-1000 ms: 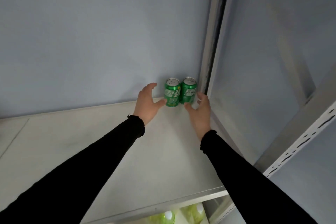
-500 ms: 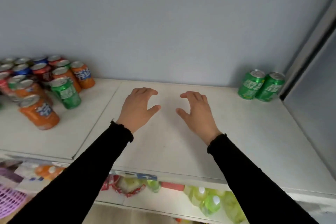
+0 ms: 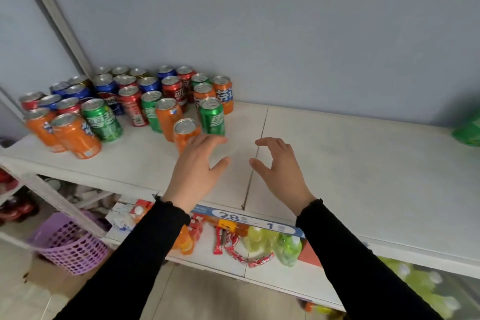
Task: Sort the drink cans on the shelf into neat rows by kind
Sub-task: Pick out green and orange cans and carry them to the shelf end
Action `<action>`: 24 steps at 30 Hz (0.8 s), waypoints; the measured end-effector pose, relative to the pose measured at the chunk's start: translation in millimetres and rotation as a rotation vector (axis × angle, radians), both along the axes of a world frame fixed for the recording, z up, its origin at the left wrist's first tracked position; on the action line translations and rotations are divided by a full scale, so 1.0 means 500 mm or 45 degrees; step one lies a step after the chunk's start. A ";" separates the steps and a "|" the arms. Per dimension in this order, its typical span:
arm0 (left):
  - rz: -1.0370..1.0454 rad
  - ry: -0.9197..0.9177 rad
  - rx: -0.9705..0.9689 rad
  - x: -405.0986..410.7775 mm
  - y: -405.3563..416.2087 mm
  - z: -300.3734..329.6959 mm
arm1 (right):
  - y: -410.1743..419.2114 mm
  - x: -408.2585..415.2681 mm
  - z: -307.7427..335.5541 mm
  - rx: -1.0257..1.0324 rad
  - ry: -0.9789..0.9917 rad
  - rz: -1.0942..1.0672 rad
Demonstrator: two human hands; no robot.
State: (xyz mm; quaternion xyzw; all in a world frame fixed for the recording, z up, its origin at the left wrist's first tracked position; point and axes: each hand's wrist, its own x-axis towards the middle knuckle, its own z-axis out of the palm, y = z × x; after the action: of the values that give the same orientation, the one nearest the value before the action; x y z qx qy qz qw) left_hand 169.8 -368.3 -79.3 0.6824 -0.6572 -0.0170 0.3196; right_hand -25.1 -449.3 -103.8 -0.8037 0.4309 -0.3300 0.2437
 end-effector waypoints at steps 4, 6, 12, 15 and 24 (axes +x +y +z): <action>0.087 0.118 -0.151 0.062 0.014 0.009 | -0.005 0.071 -0.006 0.054 -0.004 0.077; 0.147 0.193 -0.269 0.087 0.013 0.012 | -0.014 0.105 -0.009 0.109 -0.021 0.145; 0.296 0.408 -0.386 0.169 -0.022 0.002 | -0.048 0.201 -0.030 0.379 -0.110 0.393; 0.357 0.527 -0.352 0.213 -0.045 -0.015 | -0.063 0.241 -0.032 0.539 -0.132 0.467; 0.173 0.279 -0.051 0.345 -0.114 0.002 | -0.056 0.296 -0.051 0.686 -0.268 0.419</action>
State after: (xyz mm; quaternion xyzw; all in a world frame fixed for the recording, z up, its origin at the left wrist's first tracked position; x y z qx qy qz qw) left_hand 342.5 -425.2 -78.2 0.7130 -0.5708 -0.0564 0.4034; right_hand 122.8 -477.2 -129.2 -0.7308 0.3394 -0.2415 0.5407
